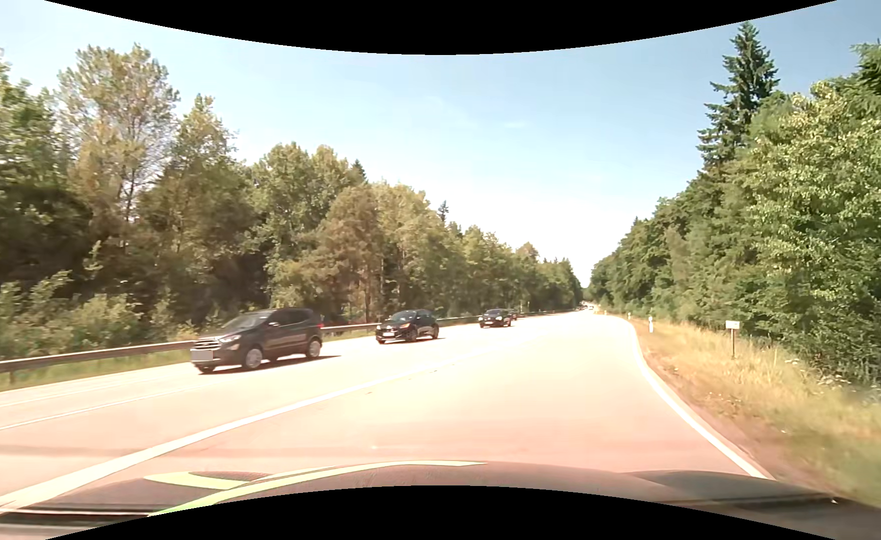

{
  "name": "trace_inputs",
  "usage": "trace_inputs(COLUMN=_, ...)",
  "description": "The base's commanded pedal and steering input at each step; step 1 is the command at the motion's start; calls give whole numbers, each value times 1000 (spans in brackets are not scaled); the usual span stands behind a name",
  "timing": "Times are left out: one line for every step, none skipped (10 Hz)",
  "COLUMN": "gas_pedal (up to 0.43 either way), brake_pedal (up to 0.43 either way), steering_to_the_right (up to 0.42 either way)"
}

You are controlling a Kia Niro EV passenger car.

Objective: Follow the waypoints while adhering to traffic rules and regulations

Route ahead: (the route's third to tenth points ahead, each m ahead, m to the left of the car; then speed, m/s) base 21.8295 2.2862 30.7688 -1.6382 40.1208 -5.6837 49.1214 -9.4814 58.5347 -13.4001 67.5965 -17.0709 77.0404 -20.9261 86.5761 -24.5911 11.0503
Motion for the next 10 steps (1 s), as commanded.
trace_inputs(gas_pedal=197, brake_pedal=0, steering_to_the_right=163)
trace_inputs(gas_pedal=197, brake_pedal=0, steering_to_the_right=161)
trace_inputs(gas_pedal=197, brake_pedal=0, steering_to_the_right=158)
trace_inputs(gas_pedal=209, brake_pedal=0, steering_to_the_right=149)
trace_inputs(gas_pedal=228, brake_pedal=0, steering_to_the_right=138)
trace_inputs(gas_pedal=248, brake_pedal=0, steering_to_the_right=126)
trace_inputs(gas_pedal=260, brake_pedal=0, steering_to_the_right=109)
trace_inputs(gas_pedal=268, brake_pedal=0, steering_to_the_right=89)
trace_inputs(gas_pedal=299, brake_pedal=0, steering_to_the_right=76)
trace_inputs(gas_pedal=299, brake_pedal=0, steering_to_the_right=61)
